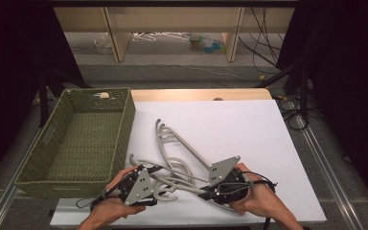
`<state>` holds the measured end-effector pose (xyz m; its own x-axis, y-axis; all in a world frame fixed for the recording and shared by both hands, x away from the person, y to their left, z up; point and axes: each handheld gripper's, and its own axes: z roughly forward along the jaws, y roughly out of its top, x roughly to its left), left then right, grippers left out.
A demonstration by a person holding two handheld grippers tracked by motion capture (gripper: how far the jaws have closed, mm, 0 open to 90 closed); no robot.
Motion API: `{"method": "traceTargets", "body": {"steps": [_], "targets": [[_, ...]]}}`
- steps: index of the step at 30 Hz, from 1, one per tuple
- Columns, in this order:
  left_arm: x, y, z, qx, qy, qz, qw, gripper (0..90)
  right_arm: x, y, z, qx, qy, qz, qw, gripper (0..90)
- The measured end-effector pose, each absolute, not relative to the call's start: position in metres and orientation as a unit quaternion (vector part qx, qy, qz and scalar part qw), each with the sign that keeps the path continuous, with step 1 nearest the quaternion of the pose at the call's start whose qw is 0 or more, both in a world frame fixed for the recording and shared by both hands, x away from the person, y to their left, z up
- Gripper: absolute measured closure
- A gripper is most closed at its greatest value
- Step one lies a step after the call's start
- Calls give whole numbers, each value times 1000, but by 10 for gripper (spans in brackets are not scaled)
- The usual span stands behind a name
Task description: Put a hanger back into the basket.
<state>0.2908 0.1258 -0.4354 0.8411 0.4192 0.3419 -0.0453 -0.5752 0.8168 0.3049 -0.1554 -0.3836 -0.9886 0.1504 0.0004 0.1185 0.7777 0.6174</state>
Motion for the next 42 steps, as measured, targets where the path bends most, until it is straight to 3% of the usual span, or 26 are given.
{"method": "traceTargets", "body": {"steps": [8,17,26,30,33,34,36,42], "targets": [[299,124,-433,866,63,247,429,594,304,-156,-382,62,941,331,18,821],[295,114,-424,887,16,255,385,677,309,-162,-380,53,943,328,16,810],[296,104,-416,892,7,229,390,751,320,-179,-373,71,934,348,30,749],[297,103,-411,891,22,213,400,771,324,-183,-367,102,927,353,69,666],[302,107,-407,888,56,197,412,786,327,-190,-359,151,905,382,107,489],[302,107,-407,888,56,197,412,787,327,-190,-359,151,905,382,107,489],[307,114,-404,879,76,189,430,788,329,-195,-354,184,888,401,128,408],[314,122,-403,870,131,167,446,788,326,-200,-341,230,854,440,154,352]]}}
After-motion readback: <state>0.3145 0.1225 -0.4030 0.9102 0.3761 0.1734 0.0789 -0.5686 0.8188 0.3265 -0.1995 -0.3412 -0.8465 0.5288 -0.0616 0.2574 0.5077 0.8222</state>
